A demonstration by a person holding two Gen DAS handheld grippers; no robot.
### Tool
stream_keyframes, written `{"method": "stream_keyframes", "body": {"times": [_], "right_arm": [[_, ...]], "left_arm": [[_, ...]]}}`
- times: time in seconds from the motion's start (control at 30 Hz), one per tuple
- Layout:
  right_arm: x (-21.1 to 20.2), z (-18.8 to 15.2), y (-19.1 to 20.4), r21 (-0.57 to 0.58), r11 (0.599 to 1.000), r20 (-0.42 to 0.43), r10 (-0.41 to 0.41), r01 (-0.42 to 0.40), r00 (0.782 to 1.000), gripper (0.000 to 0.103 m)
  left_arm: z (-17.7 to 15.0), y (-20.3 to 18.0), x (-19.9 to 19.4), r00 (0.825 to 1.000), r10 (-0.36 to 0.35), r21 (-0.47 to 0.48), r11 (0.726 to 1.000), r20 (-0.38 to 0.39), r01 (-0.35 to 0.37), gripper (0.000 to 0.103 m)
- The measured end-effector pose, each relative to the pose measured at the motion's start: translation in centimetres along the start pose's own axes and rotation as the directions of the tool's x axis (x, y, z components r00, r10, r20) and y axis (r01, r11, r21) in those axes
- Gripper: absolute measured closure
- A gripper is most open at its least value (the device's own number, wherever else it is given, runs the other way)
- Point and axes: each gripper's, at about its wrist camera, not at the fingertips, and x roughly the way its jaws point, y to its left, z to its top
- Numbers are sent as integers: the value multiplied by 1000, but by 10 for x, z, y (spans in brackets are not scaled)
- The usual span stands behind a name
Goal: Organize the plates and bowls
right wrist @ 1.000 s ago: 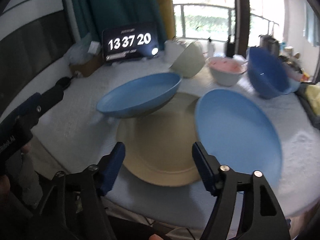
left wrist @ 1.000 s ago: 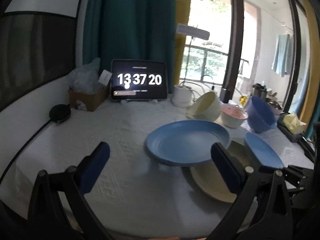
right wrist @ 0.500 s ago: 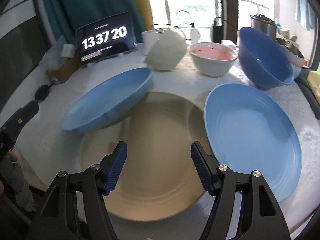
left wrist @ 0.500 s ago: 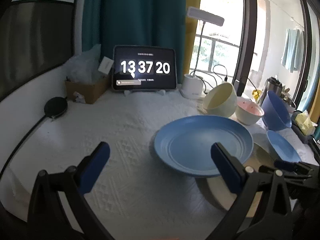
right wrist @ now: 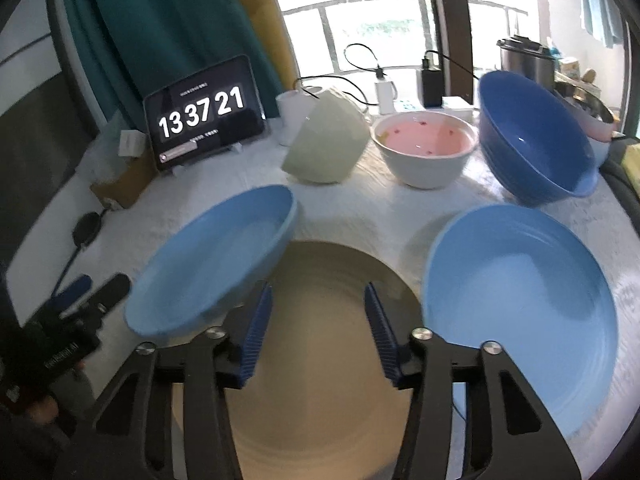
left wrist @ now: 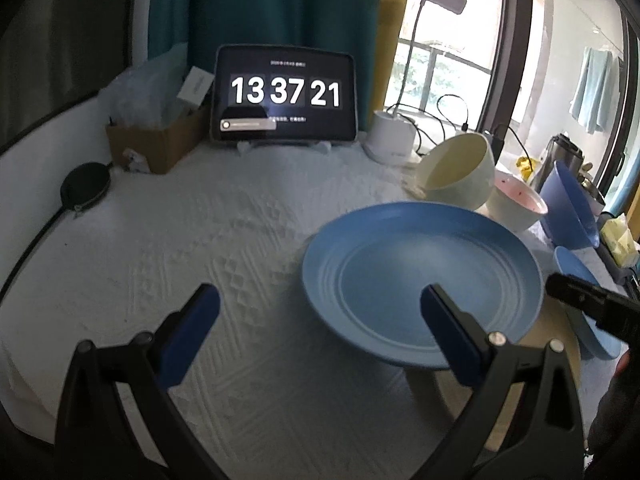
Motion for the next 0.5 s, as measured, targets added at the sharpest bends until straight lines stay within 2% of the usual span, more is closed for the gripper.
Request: {"method": "stream_keyframes", "body": {"times": [0.1, 0.17, 0.23, 0.27, 0.37, 0.5], "right_arm": [[6, 7, 8, -6, 1000, -3, 22, -22, 1000, 57], [10, 11, 11, -5, 999, -3, 38, -38, 999, 57], [12, 12, 13, 3, 999, -2, 47, -47, 999, 57], [13, 13, 13, 7, 999, 1, 43, -43, 999, 57], [11, 16, 10, 28, 999, 14, 41, -41, 999, 57], [18, 17, 17, 17, 998, -8, 58, -58, 998, 58]], "left_arm": [[-1, 2, 5, 1000, -7, -10, 1000, -16, 7, 4], [-1, 3, 9, 999, -7, -14, 1000, -34, 6, 14], [-2, 4, 15, 998, -16, -16, 1000, -61, 15, 18], [-3, 5, 18, 997, -17, -23, 1000, -77, 15, 26], [-4, 9, 24, 994, -31, -53, 998, -102, 25, 39], [-3, 9, 30, 991, -45, -60, 997, -124, 37, 46]]}}
